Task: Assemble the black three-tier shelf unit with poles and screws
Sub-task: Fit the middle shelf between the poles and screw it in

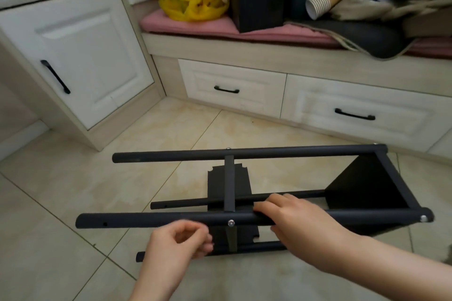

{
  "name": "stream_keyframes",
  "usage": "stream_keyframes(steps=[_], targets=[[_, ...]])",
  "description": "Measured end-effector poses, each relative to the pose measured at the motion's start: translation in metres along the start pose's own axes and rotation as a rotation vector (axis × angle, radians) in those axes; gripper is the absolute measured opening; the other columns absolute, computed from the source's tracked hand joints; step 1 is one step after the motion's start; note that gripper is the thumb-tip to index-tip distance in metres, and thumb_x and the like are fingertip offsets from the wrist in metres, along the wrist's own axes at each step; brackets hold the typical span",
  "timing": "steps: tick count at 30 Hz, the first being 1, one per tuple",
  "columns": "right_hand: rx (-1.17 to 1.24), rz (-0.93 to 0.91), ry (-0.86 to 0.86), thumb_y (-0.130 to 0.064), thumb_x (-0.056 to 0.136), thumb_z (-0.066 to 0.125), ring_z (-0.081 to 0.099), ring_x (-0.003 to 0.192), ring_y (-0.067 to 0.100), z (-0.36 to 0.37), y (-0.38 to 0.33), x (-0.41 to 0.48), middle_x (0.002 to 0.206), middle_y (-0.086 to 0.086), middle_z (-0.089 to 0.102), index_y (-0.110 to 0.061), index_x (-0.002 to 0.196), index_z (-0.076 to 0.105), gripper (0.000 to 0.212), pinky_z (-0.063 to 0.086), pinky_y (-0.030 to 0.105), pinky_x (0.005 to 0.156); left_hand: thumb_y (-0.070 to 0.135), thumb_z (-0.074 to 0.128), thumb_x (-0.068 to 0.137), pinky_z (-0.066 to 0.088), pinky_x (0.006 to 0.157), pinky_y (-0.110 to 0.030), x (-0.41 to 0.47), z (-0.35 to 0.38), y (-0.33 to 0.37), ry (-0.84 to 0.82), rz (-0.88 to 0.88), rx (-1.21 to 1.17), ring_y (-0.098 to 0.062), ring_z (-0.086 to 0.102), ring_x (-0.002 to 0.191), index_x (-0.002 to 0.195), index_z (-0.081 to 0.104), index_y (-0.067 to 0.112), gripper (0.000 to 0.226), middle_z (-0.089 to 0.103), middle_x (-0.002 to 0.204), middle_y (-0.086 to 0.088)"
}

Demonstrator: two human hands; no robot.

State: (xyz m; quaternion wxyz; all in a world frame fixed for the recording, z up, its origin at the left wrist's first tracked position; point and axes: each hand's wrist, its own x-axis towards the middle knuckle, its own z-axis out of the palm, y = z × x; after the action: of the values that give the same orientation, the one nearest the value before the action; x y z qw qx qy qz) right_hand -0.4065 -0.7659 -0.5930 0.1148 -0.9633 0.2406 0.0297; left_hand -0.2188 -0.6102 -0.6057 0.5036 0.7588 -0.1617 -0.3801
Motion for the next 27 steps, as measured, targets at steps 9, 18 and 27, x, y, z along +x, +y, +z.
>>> stream_keyframes(steps=[9, 18, 27], targets=[[-0.132, -0.002, -0.011, -0.008, 0.091, 0.055, 0.050, 0.106, 0.022, 0.003, 0.008, 0.001, 0.117, -0.006, 0.049, -0.032, 0.133, 0.039, 0.051, 0.047, 0.035, 0.074, 0.004, 0.069, 0.079, 0.062, 0.066, -0.043, 0.025, -0.007, -0.006, -0.025, -0.297, -0.843, -0.036, 0.075, 0.093, 0.126, 0.058, -0.003, 0.048, 0.073, 0.111, -0.025], [-0.176, 0.024, -0.032, 0.002, 0.084, 0.056, 0.047, 0.103, 0.022, -0.008, 0.014, 0.002, 0.122, -0.004, 0.044, -0.030, 0.139, 0.032, 0.068, 0.043, 0.034, 0.070, 0.001, 0.065, 0.079, 0.063, 0.061, -0.047, 0.029, -0.002, 0.007, -0.083, -0.185, -0.902, -0.040, 0.074, 0.097, 0.099, 0.060, 0.001, 0.021, 0.073, 0.104, -0.027], [-0.133, 0.103, 0.119, -0.005, 0.092, 0.057, 0.048, 0.102, 0.016, -0.036, 0.041, -0.007, 0.119, -0.006, 0.046, -0.032, 0.139, 0.031, 0.060, 0.048, 0.027, 0.077, 0.011, 0.064, 0.083, 0.063, 0.073, -0.035, 0.022, 0.013, 0.049, -0.265, 0.019, -0.778, -0.034, 0.072, 0.106, 0.124, 0.059, -0.006, 0.044, 0.072, 0.118, -0.021]])
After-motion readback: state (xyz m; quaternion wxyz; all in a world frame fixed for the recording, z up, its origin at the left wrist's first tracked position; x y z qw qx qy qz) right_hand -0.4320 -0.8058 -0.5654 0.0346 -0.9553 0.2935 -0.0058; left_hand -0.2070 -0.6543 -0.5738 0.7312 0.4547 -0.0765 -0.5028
